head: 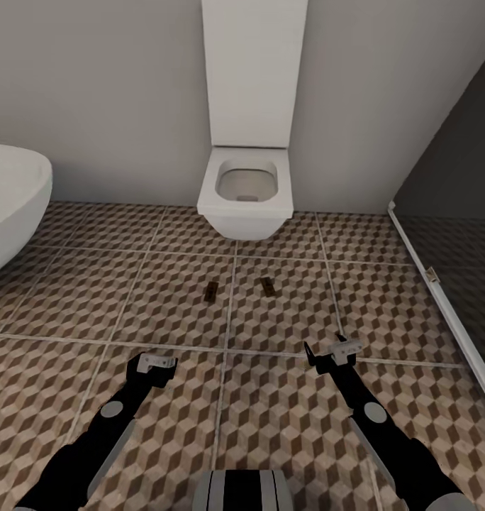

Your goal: Take the four mousetraps from the cabinet in the bathroom and place them on the bathroom floor. Make sure all four end up on the same floor surface, and ensure that at least two of them are either under or directly next to the same bathroom sink.

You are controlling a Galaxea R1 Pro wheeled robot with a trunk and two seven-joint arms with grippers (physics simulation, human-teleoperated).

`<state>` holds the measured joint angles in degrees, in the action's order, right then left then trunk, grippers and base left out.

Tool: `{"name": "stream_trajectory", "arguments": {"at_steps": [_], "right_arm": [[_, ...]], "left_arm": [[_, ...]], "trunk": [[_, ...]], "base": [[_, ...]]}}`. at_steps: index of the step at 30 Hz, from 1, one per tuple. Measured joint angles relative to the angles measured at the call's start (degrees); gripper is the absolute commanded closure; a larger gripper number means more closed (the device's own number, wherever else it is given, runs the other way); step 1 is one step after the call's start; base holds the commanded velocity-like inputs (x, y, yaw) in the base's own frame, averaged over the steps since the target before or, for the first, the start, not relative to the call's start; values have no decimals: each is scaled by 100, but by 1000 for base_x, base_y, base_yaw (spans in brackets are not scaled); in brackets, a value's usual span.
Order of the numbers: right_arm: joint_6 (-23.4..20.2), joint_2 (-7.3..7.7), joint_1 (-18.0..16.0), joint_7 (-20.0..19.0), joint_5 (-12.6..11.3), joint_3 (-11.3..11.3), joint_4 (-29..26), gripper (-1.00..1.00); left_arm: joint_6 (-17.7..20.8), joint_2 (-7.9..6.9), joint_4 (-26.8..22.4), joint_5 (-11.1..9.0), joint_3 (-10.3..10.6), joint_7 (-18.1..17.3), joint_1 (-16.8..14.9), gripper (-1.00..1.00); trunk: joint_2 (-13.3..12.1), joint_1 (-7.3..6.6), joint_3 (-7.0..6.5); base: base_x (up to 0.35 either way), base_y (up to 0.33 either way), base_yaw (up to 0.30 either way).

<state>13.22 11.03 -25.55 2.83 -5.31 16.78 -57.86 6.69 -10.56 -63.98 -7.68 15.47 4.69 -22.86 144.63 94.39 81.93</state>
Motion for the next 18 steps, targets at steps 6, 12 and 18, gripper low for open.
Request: {"name": "stream_trajectory", "arguments": {"at_steps": [6, 12, 18], "right_arm": [[7, 100, 33, -3, -27, 5, 14, -100], [9, 122, 93, -5, -33, 6, 18, -100], [9, 126, 134, 1, -28, 6, 25, -100]], "left_arm": [[0, -88, 10, -7, 0, 0, 72, -100], [-5, -113, 26, -14, -1, -6, 155, -100], [-63, -137, 42, -15, -2, -5, 192, -100]], "trunk": [[-8, -15, -133], [-16, -31, -266], [-24, -46, -399]], "base": [[0, 0, 0], [0, 0, 0], [0, 0, 0]]}}
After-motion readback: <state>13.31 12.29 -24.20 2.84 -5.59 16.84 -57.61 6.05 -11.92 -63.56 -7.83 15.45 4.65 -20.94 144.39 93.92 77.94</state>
